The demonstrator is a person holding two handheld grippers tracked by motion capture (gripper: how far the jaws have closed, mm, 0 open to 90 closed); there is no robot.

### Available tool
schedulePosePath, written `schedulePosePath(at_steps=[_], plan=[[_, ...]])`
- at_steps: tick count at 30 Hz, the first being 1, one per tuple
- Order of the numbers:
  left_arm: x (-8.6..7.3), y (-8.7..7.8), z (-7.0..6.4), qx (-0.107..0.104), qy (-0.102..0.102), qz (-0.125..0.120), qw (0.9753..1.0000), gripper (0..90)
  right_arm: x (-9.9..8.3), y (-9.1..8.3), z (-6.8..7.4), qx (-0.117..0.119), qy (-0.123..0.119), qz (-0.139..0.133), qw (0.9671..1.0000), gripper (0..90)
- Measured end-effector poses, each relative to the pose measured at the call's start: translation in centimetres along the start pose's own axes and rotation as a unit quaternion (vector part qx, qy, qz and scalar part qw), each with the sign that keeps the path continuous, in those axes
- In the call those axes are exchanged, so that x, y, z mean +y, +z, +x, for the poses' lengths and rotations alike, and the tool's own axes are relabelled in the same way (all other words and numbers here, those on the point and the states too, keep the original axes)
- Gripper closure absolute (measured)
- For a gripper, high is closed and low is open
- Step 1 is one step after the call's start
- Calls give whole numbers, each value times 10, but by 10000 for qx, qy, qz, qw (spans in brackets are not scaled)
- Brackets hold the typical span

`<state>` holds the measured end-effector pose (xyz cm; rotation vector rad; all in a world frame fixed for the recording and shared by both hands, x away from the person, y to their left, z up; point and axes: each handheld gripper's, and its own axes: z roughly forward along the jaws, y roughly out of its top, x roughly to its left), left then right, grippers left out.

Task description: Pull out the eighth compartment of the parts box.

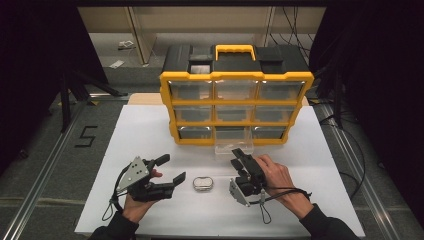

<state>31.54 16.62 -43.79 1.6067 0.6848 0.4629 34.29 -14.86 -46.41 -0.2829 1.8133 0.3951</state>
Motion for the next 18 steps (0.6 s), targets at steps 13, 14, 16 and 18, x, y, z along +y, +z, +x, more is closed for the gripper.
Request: schedulePosePath(at_steps=[13, 14, 16, 18], plan=[[0, 0, 0, -10, -3, -4, 10000, 200, 9, -8, -5, 579, 799, -308, 9946, 371], [0, 0, 0, -10, -2, -8, 10000, 200, 10, -9, -6, 649, 841, -315, 9938, 367], [0, 0, 0, -12, -4, -14, 10000, 199, 10, -9, -7, 752, 994, -373, 9915, 360], [0, 0, 0, -14, -3, -21, 10000, 199, 10, -10, -9, 835, 1149, -426, 9889, 356]])
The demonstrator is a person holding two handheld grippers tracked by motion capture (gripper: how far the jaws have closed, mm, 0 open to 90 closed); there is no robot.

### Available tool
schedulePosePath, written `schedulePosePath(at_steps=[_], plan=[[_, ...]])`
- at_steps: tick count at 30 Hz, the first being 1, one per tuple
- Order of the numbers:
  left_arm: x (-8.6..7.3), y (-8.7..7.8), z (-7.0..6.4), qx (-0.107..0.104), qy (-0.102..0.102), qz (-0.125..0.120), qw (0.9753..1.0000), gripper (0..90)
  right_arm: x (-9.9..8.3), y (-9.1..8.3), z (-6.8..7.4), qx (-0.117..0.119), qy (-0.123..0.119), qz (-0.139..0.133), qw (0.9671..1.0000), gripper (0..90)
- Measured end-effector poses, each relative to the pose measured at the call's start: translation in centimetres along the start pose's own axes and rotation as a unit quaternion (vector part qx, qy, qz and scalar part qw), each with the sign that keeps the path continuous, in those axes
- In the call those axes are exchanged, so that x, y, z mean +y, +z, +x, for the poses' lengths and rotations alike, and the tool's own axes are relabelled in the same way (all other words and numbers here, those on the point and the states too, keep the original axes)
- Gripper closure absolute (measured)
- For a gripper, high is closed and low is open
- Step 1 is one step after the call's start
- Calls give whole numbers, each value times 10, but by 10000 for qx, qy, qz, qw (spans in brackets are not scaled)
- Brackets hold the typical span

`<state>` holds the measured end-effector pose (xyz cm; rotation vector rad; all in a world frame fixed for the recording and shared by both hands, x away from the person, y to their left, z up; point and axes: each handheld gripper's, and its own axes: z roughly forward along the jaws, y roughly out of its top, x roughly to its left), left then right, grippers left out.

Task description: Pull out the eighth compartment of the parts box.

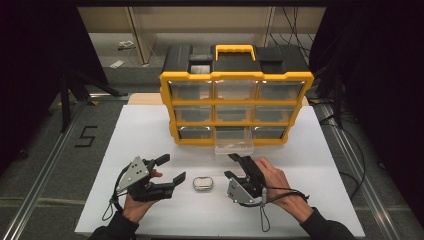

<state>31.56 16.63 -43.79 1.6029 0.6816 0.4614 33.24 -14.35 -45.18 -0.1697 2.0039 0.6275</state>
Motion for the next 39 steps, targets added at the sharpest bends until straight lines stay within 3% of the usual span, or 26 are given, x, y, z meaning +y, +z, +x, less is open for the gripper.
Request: schedulePosePath(at_steps=[2, 5, 9, 12, 14, 15, 16, 17, 18, 22, 24, 27, 33, 35, 37, 39], plan=[[0, 0, 0, 0, 4, -1, 10000, 199, 2, -1, -2, 110, 121, -83, 9998, 350], [0, 0, 0, -2, 15, -13, 10000, 198, 5, -3, -4, 305, 508, -225, 9980, 341], [0, 0, 0, 5, 18, -11, 10000, 198, 9, -5, -7, 787, 1150, -473, 9891, 325], [0, 0, 0, 0, 17, -21, 10000, 198, 12, -5, -10, 1180, 1599, -631, 9780, 318], [0, 0, 0, -6, 17, -30, 10000, 198, 13, -4, -12, 1470, 1935, -692, 9676, 312], [0, -1, 0, -5, 25, -34, 10000, 198, 13, -3, -12, 1566, 2025, -720, 9640, 310], [0, -1, 0, -7, 30, -40, 10000, 198, 13, -2, -13, 1712, 2157, -735, 9585, 307], [0, -1, 0, -3, 22, -41, 10000, 198, 13, 0, -14, 1886, 2344, -752, 9507, 301], [0, -1, 0, -6, 20, -42, 10000, 198, 13, 0, -14, 1886, 2344, -752, 9507, 301], [1, 0, -1, -3, 23, -41, 10000, 198, 10, 7, -16, 2209, 2734, -762, 9331, 290], [1, 0, -1, -10, 20, -46, 10000, 198, 9, 10, -15, 2311, 2845, -753, 9274, 288], [1, 1, -1, -14, 39, -29, 10000, 198, 9, 13, -15, 2380, 2929, -739, 9231, 286], [1, 2, -3, -4, 157, 0, 9999, 198, 11, 25, -13, 2626, 3127, -731, 9099, 280], [1, 2, -4, 0, 122, -4, 9999, 198, 12, 30, -11, 2706, 3143, -707, 9072, 280], [2, 3, -4, -6, 110, -9, 9999, 198, 13, 35, -9, 2744, 3112, -676, 9074, 280], [2, 3, -4, -8, 107, -9, 9999, 197, 13, 39, -8, 2812, 3128, -619, 9051, 279]])
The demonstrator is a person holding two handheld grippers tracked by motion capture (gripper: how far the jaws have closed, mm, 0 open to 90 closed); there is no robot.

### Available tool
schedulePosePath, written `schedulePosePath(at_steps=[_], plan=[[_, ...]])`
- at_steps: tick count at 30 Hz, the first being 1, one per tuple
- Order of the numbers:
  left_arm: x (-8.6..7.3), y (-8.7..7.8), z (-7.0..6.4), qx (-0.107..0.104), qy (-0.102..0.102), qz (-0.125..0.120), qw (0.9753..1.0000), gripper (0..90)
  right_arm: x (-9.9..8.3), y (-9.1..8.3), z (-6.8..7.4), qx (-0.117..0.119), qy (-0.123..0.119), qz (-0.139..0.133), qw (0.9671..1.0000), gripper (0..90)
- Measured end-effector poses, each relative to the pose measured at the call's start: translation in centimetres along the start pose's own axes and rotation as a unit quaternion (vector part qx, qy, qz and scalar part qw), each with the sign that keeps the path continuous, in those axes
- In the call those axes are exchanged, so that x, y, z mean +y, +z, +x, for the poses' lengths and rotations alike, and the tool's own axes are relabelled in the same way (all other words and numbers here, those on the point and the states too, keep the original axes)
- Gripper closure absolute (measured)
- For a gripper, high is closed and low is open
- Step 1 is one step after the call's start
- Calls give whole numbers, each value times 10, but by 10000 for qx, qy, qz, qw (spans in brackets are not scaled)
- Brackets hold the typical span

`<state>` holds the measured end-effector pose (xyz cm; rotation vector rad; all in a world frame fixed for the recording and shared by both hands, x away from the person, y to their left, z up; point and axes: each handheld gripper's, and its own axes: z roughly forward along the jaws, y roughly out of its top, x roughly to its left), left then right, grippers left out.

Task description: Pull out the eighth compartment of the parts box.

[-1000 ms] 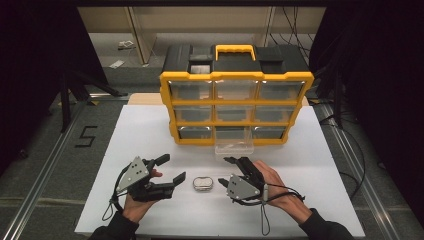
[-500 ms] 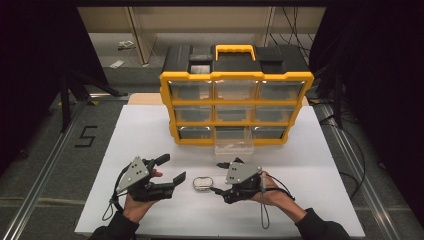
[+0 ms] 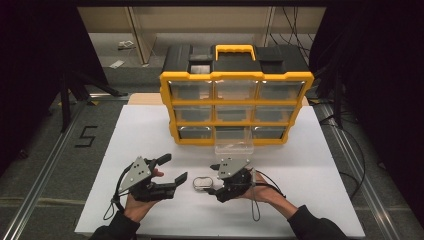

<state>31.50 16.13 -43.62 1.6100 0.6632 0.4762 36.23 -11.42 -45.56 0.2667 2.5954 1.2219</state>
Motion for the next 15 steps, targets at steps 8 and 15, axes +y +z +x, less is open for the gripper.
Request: schedulePosePath(at_steps=[8, 15], plan=[[0, -2, 0, 1, 10, -8, 10000, 197, -2, 15, -8, 164, 124, 219, 9995, 252], [0, -1, -1, -23, 30, 14, 10000, 197, 1, 25, -7, 239, 105, 320, 9991, 249]])
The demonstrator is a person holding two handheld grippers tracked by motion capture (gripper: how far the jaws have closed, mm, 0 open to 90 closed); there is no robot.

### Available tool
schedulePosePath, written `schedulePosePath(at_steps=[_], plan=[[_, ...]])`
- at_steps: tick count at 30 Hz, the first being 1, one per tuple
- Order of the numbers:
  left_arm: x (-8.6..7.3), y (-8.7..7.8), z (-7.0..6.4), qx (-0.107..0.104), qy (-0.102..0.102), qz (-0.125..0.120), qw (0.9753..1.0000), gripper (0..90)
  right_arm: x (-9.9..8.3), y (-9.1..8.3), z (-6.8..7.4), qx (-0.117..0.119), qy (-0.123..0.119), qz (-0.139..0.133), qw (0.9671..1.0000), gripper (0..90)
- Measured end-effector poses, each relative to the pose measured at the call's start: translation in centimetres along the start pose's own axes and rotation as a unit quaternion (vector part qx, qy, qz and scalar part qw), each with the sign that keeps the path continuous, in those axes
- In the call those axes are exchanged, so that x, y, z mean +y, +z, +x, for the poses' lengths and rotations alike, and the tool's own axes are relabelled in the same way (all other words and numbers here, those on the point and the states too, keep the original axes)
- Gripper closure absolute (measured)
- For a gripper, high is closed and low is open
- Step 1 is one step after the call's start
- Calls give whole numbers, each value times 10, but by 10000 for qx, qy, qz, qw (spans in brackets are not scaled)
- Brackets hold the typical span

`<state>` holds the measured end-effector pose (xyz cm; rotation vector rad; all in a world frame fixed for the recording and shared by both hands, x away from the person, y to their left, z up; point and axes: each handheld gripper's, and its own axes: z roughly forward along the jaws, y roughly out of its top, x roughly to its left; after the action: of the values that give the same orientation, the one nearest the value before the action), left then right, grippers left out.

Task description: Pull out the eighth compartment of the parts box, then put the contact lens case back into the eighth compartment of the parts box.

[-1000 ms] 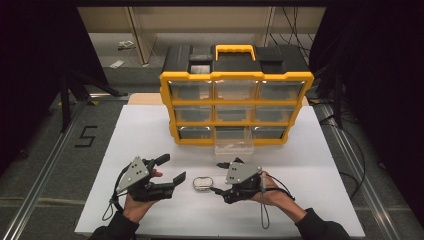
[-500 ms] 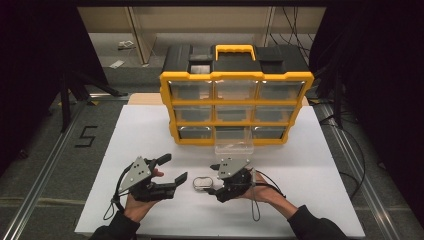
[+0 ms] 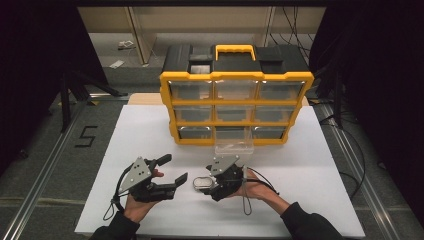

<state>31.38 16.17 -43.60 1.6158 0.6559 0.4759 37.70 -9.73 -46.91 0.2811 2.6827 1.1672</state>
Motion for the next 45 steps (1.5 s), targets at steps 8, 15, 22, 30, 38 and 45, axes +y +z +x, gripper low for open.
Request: schedulePosePath(at_steps=[8, 15, 22, 30, 38, 45], plan=[[0, 0, -1, -19, 5, 1, 10000, 197, 1, 9, -1, 62, -76, 151, 9998, 248], [-1, 1, -1, -21, 4, 26, 10000, 197, 2, 8, -3, 69, -85, 202, 9997, 250], [-1, 3, -2, -59, 29, 44, 10000, 197, 0, 14, -6, 139, -77, 324, 9994, 263], [-1, 0, -1, -56, 15, 19, 10000, 197, 0, 18, -7, 123, 0, 445, 9989, 270], [-1, 1, -1, -67, 21, 30, 10000, 196, -3, 22, -10, 148, -4, 529, 9985, 285], [-2, 1, -1, -65, 20, 28, 10000, 197, -3, 27, -7, 252, -62, 612, 9978, 306]])
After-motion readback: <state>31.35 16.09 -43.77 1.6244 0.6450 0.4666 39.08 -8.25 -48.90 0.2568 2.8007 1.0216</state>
